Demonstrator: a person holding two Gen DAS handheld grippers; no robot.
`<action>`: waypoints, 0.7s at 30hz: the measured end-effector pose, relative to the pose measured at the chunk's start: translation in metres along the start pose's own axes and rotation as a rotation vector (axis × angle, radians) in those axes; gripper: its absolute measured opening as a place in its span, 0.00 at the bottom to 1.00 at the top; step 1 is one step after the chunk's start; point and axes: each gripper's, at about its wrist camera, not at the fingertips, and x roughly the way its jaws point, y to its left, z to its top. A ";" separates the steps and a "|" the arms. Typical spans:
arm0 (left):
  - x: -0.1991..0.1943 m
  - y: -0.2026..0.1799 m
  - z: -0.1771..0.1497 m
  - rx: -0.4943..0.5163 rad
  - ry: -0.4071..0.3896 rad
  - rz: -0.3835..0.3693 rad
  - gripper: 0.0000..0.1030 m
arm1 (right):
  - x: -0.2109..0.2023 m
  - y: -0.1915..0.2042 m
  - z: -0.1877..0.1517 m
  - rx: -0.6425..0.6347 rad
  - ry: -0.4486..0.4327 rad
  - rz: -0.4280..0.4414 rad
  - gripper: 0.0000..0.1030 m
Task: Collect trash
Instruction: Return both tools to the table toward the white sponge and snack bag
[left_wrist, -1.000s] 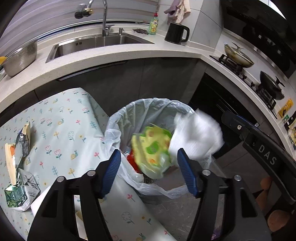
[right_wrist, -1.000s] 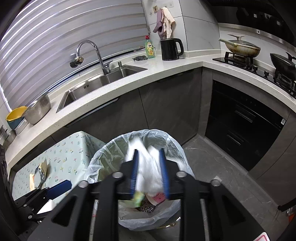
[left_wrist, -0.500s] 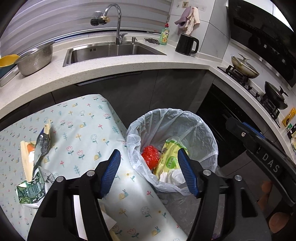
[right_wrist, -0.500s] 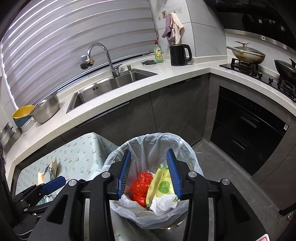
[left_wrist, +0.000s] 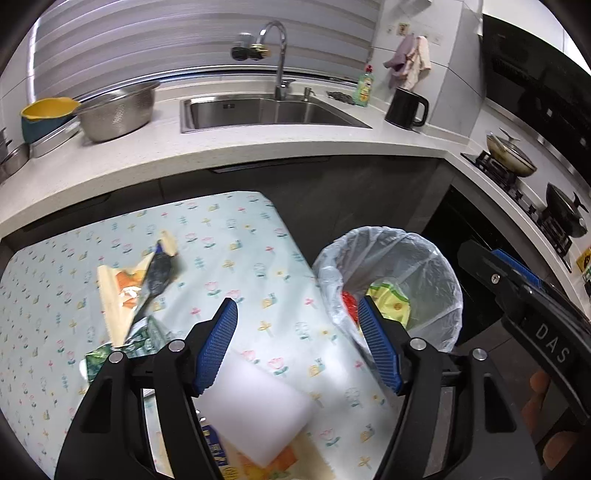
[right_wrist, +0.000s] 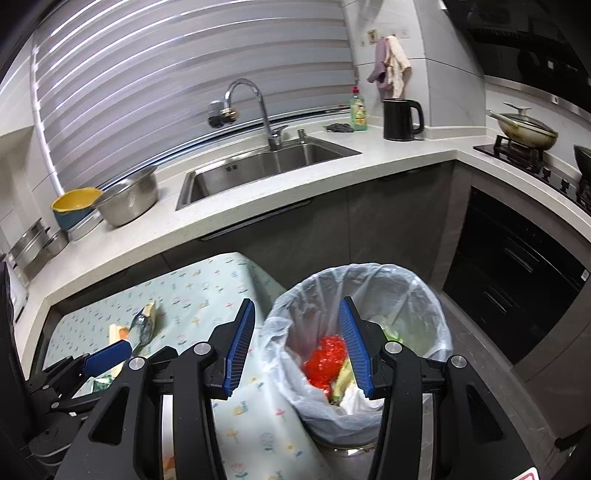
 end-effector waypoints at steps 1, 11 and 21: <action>-0.002 0.005 -0.002 -0.007 0.000 0.007 0.62 | 0.000 0.005 -0.001 -0.006 0.003 0.007 0.45; -0.021 0.069 -0.021 -0.083 0.010 0.082 0.63 | 0.001 0.054 -0.018 -0.054 0.038 0.066 0.45; -0.036 0.118 -0.055 -0.154 0.047 0.124 0.65 | 0.001 0.076 -0.051 -0.060 0.099 0.105 0.45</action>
